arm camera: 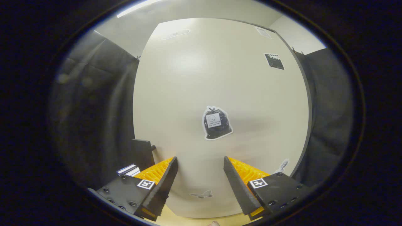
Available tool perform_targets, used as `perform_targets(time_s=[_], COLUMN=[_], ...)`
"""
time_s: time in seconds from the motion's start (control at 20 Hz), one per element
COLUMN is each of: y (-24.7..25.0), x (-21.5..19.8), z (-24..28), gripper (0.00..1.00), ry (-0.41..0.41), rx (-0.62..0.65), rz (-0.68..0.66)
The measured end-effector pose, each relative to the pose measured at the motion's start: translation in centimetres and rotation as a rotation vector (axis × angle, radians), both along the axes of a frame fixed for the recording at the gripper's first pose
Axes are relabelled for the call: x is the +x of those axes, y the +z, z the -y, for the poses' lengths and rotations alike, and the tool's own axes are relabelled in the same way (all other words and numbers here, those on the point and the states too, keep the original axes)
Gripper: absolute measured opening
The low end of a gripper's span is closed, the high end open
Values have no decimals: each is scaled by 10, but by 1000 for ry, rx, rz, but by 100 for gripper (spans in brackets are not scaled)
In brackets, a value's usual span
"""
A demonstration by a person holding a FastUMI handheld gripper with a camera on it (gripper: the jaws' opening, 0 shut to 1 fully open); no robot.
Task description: Open the shoe cabinet door, grab the shoes and put them into the shoe cabinet, then close the shoe cabinet door.
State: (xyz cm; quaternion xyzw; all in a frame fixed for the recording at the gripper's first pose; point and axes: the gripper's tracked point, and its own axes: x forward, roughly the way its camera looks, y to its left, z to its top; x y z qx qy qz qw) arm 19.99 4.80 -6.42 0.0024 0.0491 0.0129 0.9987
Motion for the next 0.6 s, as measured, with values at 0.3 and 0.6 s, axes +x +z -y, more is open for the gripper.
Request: perform_targets(time_s=[0.3,0.6], y=[-1,0], x=[8,6], z=[1,1], gripper=[95,94], ry=[-42,-39], rx=[-2,5], rz=[8,11])
